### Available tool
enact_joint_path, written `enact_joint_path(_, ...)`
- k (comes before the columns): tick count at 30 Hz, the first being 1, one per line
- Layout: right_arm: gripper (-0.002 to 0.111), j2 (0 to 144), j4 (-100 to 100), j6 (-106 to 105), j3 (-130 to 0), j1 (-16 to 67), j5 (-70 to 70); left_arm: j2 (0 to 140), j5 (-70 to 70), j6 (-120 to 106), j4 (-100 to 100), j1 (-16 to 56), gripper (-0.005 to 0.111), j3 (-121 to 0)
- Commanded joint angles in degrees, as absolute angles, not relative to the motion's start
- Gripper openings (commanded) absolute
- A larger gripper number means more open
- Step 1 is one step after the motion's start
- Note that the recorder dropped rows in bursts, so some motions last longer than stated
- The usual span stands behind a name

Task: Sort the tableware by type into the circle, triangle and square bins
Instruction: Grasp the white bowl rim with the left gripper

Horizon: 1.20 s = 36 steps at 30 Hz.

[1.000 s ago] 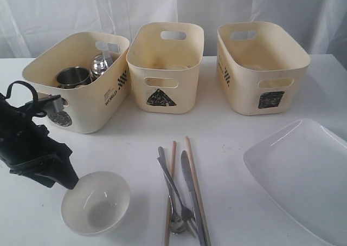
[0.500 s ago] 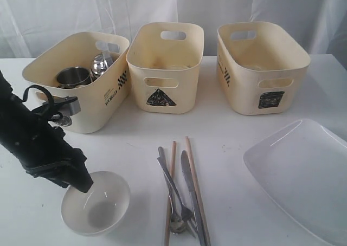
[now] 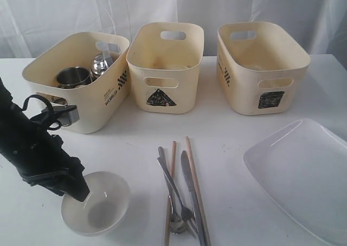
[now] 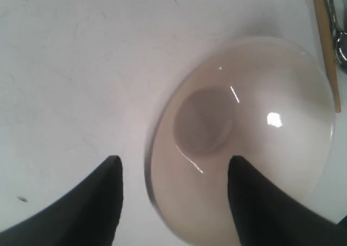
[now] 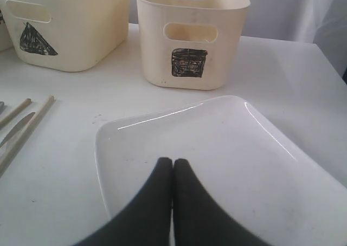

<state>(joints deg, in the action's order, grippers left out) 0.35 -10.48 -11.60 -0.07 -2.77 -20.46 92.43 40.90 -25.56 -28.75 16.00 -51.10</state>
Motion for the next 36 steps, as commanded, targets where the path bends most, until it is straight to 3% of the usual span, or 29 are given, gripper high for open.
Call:
enact_joint_path(1, 0.0, 0.0, -10.6, -11.8, 0.0, -2.6, -20.1, 92.1, 40.4, -25.3, -29.0, 16.3, 0.061, -49.6)
enact_joint_path(16, 0.0, 0.0, -10.6, -11.8, 0.0, -2.6, -20.1, 94.5, 37.0, -25.6, -31.2, 16.3, 0.058, -47.3)
enact_joint_path(19, 0.0, 0.0, -10.6, -11.8, 0.0, -2.6, -20.1, 94.9, 36.9, -25.6, -31.3, 16.3, 0.049, -47.3)
enact_joint_path(23, 0.0, 0.0, -10.6, -11.8, 0.0, -2.6, -20.1, 94.7, 37.1, -26.0, -31.4, 16.3, 0.02, -47.3)
enact_joint_path(27, 0.0, 0.0, -10.6, -11.8, 0.0, -2.6, -20.1, 93.9, 37.7, -27.9, -31.8, 16.3, 0.0, -47.4)
enact_joint_path(36, 0.0, 0.0, -10.6, -11.8, 0.0, -2.6, -20.1, 89.6, 38.7, -29.7, -33.0, 16.3, 0.0, -47.5)
